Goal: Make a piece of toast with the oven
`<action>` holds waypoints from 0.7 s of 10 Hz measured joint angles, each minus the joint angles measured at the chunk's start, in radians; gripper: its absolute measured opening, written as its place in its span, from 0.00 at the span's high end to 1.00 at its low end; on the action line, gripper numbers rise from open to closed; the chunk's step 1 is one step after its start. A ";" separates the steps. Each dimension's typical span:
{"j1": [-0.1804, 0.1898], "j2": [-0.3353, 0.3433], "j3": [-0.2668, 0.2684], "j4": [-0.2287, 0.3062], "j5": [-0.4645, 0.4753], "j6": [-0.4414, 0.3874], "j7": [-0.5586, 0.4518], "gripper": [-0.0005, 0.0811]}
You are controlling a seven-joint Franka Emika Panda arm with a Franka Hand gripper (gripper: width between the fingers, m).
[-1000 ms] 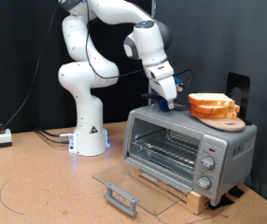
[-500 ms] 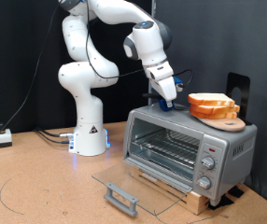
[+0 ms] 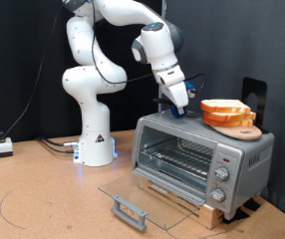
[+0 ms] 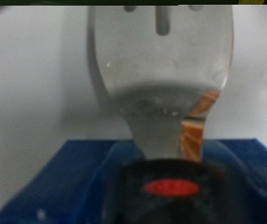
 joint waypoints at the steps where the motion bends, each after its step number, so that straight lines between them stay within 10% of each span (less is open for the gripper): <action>1: 0.002 -0.012 -0.028 0.012 0.019 -0.021 -0.009 0.51; 7: -0.017 -0.080 -0.134 0.050 0.016 -0.128 -0.020 0.51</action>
